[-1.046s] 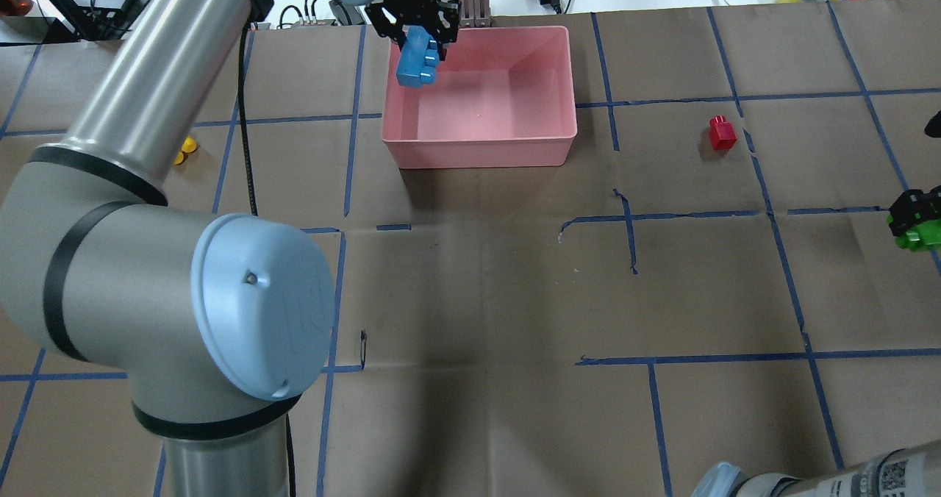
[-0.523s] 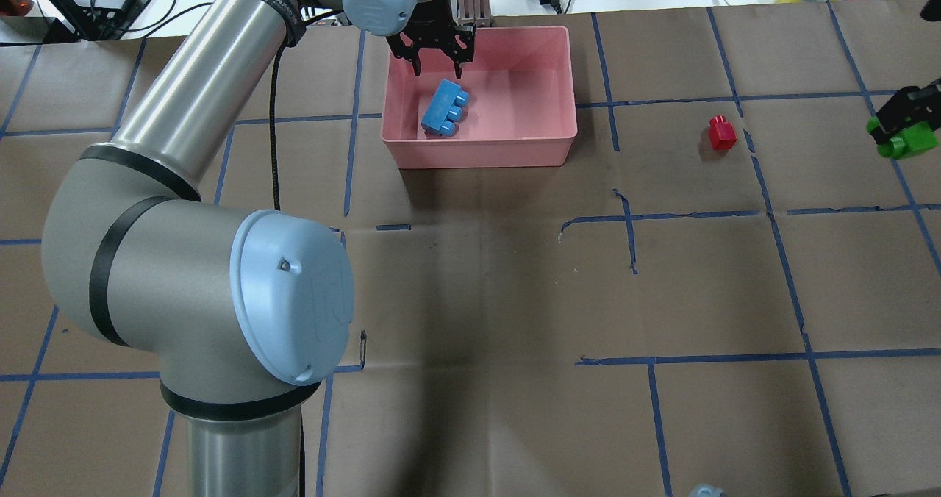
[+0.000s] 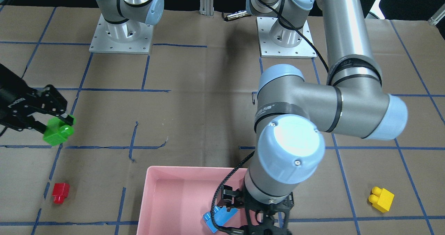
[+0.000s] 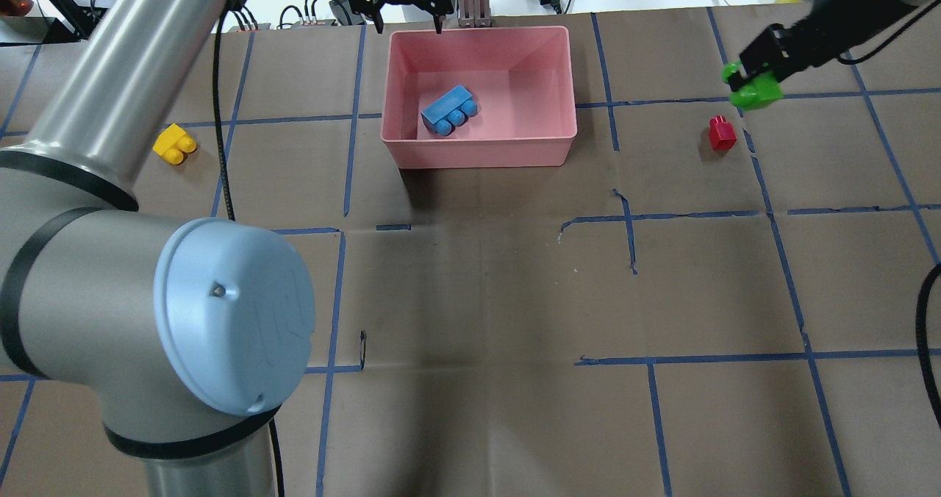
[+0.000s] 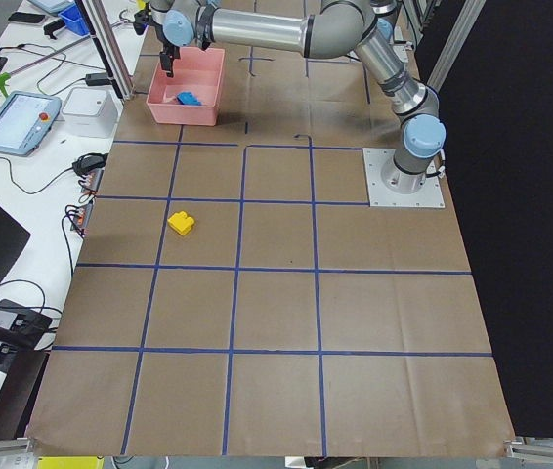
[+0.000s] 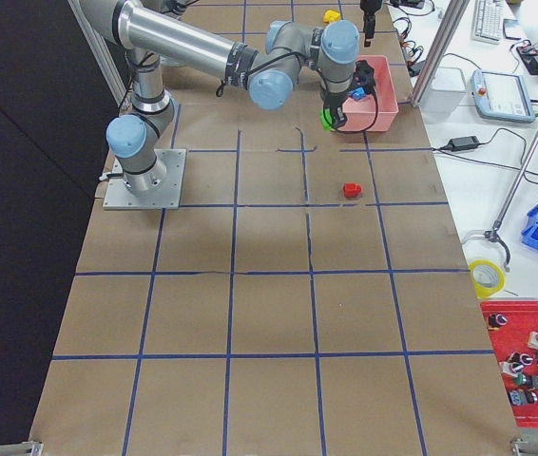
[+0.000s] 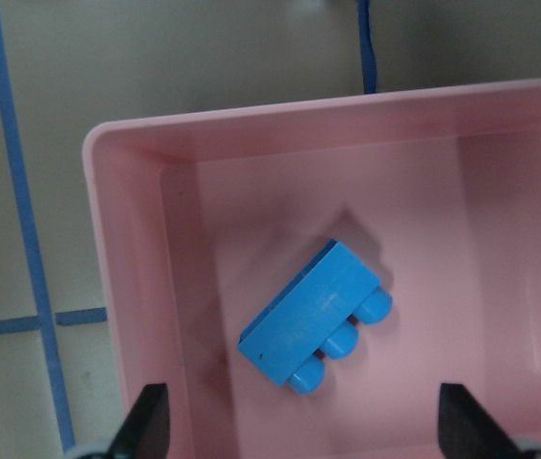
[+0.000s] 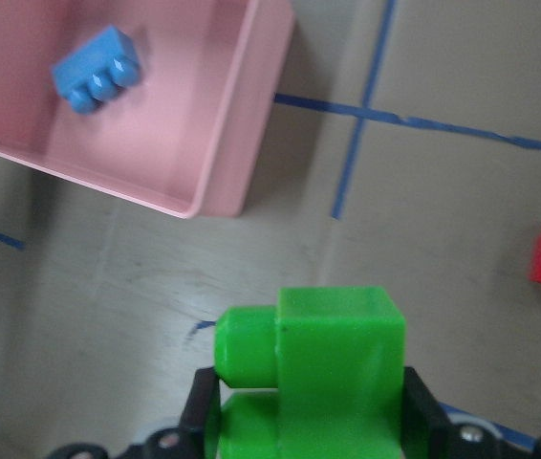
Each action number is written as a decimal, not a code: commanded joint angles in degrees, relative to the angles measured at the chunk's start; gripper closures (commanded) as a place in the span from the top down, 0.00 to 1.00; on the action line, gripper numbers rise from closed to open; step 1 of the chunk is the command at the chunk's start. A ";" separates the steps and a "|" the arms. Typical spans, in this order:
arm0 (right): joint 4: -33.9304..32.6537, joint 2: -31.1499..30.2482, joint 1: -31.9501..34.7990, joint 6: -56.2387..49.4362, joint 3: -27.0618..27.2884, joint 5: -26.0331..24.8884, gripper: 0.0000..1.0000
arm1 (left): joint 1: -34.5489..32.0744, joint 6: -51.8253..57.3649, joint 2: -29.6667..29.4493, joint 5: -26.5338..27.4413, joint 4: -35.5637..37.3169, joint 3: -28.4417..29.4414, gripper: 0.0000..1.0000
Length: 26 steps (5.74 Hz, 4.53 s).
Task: Put all blocks into box
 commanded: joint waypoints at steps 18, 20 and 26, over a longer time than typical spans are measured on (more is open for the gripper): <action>-19.22 12.13 -0.09 15.76 3.22 -24.05 0.91 | 34.07 67.62 -3.48 -0.92 17.54 -25.81 0.99; -29.42 18.97 0.00 16.00 4.84 -23.86 0.91 | 34.07 67.62 -3.48 -0.83 17.63 -25.57 0.78; -32.89 23.74 -0.09 15.30 4.31 -25.00 0.72 | 32.24 63.69 7.11 0.05 12.40 -19.78 0.19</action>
